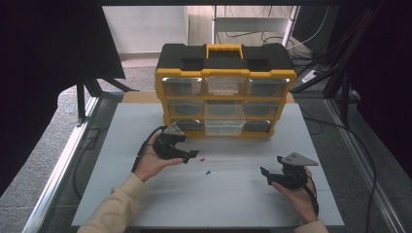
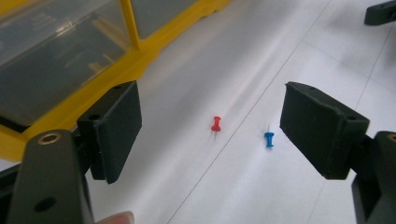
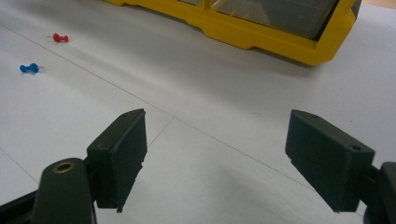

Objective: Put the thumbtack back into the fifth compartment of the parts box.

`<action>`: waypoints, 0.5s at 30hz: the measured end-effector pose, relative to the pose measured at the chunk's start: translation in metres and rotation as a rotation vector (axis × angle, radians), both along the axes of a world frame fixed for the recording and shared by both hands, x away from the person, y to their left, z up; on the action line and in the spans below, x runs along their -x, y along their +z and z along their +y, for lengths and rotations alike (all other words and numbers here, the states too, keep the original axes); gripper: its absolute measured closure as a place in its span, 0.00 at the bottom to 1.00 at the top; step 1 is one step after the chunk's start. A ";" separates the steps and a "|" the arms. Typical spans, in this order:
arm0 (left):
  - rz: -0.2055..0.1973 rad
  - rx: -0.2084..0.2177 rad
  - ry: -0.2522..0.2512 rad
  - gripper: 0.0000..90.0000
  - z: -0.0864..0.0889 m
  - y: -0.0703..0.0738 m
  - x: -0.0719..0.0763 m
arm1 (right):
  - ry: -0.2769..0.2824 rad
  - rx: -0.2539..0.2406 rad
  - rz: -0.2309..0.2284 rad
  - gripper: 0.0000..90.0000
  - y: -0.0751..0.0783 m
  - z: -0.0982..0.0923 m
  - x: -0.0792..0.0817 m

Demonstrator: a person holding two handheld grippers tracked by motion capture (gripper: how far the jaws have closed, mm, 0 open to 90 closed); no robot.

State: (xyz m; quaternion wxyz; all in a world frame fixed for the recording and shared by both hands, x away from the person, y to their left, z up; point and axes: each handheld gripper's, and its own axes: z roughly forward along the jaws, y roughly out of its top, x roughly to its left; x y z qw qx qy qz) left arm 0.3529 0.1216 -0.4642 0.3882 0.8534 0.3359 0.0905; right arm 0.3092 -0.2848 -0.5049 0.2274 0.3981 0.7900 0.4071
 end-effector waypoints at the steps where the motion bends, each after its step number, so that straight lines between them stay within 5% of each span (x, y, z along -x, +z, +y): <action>1: 0.001 0.000 0.000 0.23 -0.002 -0.002 -0.001 | 0.000 0.000 0.000 0.23 0.000 0.000 0.000; 15: 0.049 -0.068 -0.040 0.26 -0.022 -0.025 -0.015 | 0.004 0.004 0.004 0.24 0.000 0.000 0.000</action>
